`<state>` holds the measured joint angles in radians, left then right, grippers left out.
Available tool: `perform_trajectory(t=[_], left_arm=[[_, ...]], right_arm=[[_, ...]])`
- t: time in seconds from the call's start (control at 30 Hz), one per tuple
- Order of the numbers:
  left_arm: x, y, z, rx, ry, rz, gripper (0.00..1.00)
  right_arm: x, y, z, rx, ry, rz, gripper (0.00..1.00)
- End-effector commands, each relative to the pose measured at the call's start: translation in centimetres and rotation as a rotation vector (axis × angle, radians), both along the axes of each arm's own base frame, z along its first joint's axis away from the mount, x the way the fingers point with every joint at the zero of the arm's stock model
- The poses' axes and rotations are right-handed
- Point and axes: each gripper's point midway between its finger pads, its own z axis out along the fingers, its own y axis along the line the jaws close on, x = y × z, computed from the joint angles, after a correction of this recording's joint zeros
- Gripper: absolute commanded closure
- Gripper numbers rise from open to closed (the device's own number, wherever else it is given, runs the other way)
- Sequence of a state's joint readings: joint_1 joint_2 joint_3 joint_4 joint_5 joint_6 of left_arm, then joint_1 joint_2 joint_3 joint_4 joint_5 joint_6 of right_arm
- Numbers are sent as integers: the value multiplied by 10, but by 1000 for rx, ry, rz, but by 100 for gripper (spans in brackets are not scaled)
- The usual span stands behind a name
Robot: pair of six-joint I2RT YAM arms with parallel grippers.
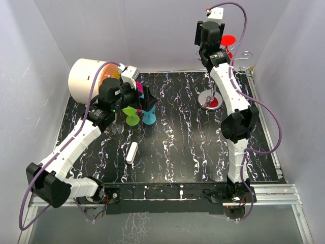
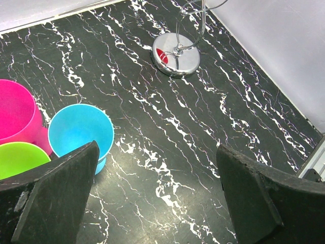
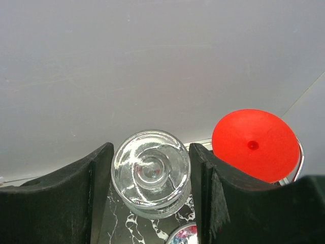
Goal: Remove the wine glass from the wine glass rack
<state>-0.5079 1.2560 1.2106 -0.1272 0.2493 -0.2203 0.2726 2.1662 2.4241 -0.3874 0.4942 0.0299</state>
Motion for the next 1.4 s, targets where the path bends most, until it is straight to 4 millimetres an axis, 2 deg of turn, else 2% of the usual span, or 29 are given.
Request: perform_trajectory(t=[0.0, 0.53, 0.7, 0.87, 1.03, 1.37], left_arm=[[-6, -2, 17, -28, -51, -25, 1], [-5, -1, 17, -26, -49, -21, 1], [-5, -2, 15, -26, -45, -24, 1], [-5, -2, 16, -28, -45, -24, 1], [-5, -4, 14, -31, -38, -31, 1], [-5, -4, 14, -29, -35, -29, 1]], right_arm=[[-8, -18, 59, 27, -180, -85, 69], [-2, -21, 55, 17, -186, -105, 70], [3, -8, 55, 2, -192, -37, 70], [5, -9, 61, -10, -221, -39, 70], [11, -14, 55, -22, -222, -66, 71], [8, -35, 62, -11, -239, -126, 72]])
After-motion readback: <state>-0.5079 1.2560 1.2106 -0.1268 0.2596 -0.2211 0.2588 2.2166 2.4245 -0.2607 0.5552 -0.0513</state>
